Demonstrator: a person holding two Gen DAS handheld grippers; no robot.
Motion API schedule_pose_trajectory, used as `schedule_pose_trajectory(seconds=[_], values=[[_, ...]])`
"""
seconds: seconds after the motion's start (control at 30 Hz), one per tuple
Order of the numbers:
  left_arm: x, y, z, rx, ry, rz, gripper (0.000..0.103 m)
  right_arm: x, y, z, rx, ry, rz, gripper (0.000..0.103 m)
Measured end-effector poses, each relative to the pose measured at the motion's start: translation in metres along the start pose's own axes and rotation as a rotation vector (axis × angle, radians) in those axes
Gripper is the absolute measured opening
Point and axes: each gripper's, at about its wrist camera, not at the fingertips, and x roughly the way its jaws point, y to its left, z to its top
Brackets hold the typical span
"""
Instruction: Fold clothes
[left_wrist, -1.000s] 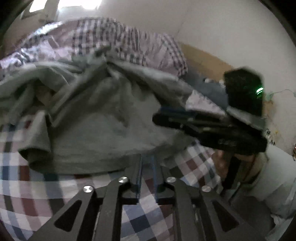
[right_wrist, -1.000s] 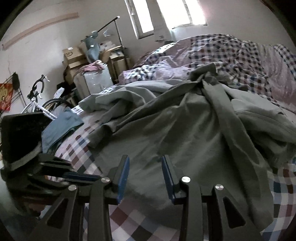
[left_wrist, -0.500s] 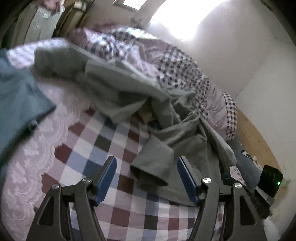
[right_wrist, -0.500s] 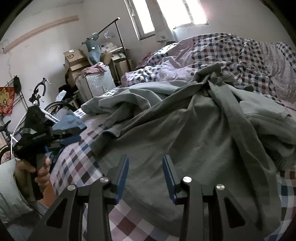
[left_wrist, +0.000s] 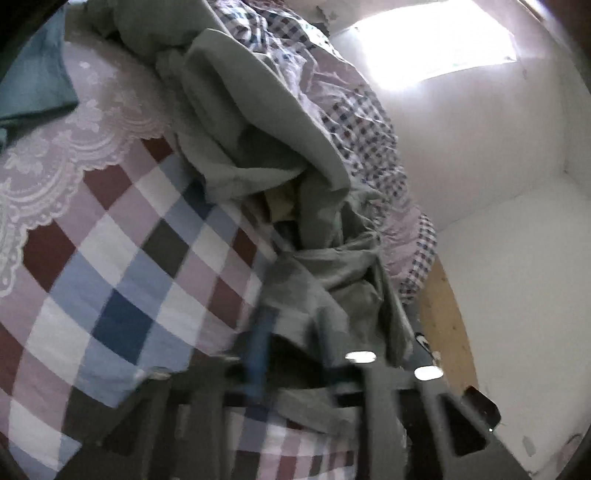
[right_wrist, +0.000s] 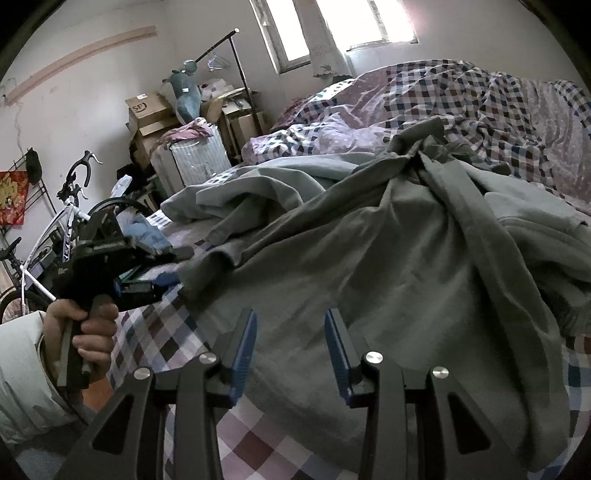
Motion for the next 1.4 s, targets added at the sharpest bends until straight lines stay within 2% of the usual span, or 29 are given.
schedule_pose_trajectory(seconds=[0.03, 0.07, 0.27, 0.37, 0.47, 0.53, 0.6, 0.63, 0.73, 0.77, 0.83, 0.97, 1.07, 1.13, 1.27, 1.33, 1.4], values=[[-0.002, 0.0, 0.0, -0.007, -0.015, -0.001, 0.005, -0.001, -0.001, 0.0, 0.001, 0.0, -0.002, 0.041], [-0.005, 0.001, 0.001, -0.018, -0.032, -0.01, 0.004, -0.001, -0.001, -0.001, 0.001, 0.0, -0.004, 0.041], [-0.043, -0.014, 0.004, 0.008, -0.238, -0.067, 0.001, -0.007, -0.005, -0.002, 0.003, -0.004, -0.012, 0.041], [-0.049, -0.011, 0.006, -0.022, -0.3, -0.014, 0.001, -0.009, -0.006, -0.003, 0.0, -0.004, -0.016, 0.041], [-0.043, 0.001, 0.008, -0.08, -0.28, 0.113, 0.002, -0.012, -0.008, -0.004, -0.003, -0.005, -0.025, 0.041], [-0.043, 0.012, 0.01, -0.137, -0.274, 0.155, 0.004, -0.014, -0.009, -0.004, -0.002, -0.005, -0.03, 0.041], [-0.045, 0.015, 0.009, -0.148, -0.267, 0.171, 0.013, -0.014, -0.011, -0.004, 0.002, -0.003, -0.035, 0.041], [-0.046, 0.014, 0.009, -0.146, -0.262, 0.176, 0.023, -0.015, -0.012, -0.003, 0.004, -0.003, -0.038, 0.042], [-0.05, 0.007, 0.004, -0.119, -0.24, 0.128, 0.031, -0.016, -0.013, -0.002, 0.007, -0.007, -0.038, 0.043], [-0.052, 0.005, 0.002, -0.109, -0.228, 0.116, 0.038, -0.017, -0.013, -0.003, 0.006, -0.009, -0.037, 0.043], [-0.055, 0.0, -0.003, -0.093, -0.19, 0.111, 0.042, -0.018, -0.013, -0.002, 0.005, -0.012, -0.036, 0.043], [-0.035, 0.005, -0.006, -0.115, -0.096, 0.124, 0.042, -0.018, -0.011, -0.002, 0.004, -0.015, -0.033, 0.044], [-0.021, 0.013, -0.002, -0.163, -0.066, 0.107, 0.042, -0.018, -0.011, -0.002, 0.002, -0.016, -0.033, 0.044], [-0.016, 0.015, 0.002, -0.178, -0.071, 0.064, 0.042, -0.018, -0.01, -0.003, 0.0, -0.014, -0.036, 0.044], [-0.015, 0.007, 0.004, -0.172, -0.084, -0.074, 0.042, -0.019, -0.014, -0.003, 0.005, -0.017, -0.041, 0.044], [-0.018, 0.001, 0.005, -0.147, -0.096, -0.111, 0.042, -0.021, -0.016, -0.003, 0.01, -0.021, -0.044, 0.044], [-0.018, 0.001, 0.006, -0.14, -0.095, -0.109, 0.042, -0.022, -0.018, -0.003, 0.014, -0.023, -0.047, 0.044]])
